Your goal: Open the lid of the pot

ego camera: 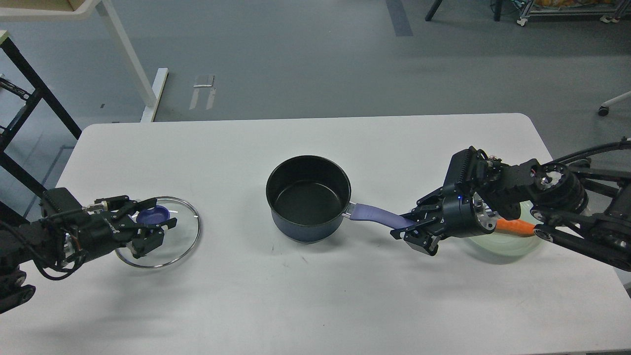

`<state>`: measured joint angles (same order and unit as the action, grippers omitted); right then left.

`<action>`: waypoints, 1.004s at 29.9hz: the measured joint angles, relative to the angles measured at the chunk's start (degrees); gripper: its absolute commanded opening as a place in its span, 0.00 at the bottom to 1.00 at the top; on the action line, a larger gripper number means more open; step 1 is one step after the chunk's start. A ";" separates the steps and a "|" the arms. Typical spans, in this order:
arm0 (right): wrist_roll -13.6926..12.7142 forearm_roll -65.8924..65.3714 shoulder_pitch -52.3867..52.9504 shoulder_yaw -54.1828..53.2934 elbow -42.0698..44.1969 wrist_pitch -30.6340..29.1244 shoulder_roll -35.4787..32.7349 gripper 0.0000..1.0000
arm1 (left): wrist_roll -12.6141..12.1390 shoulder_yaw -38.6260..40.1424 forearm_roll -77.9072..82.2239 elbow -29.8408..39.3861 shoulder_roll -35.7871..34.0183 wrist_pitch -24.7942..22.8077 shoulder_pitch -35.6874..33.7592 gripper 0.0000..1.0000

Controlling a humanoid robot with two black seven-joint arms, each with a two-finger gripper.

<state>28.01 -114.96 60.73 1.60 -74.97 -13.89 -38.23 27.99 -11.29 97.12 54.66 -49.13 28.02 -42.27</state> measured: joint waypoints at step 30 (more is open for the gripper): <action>-0.02 3.03 0.55 -1.41 -0.91 0.50 -2.29 0.97 | -0.02 5.28 -69.31 5.23 -2.29 -31.54 -15.80 0.99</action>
<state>27.99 -111.93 61.28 0.20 -75.88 -13.39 -40.52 27.98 -6.01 27.81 59.89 -51.42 -3.52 -58.07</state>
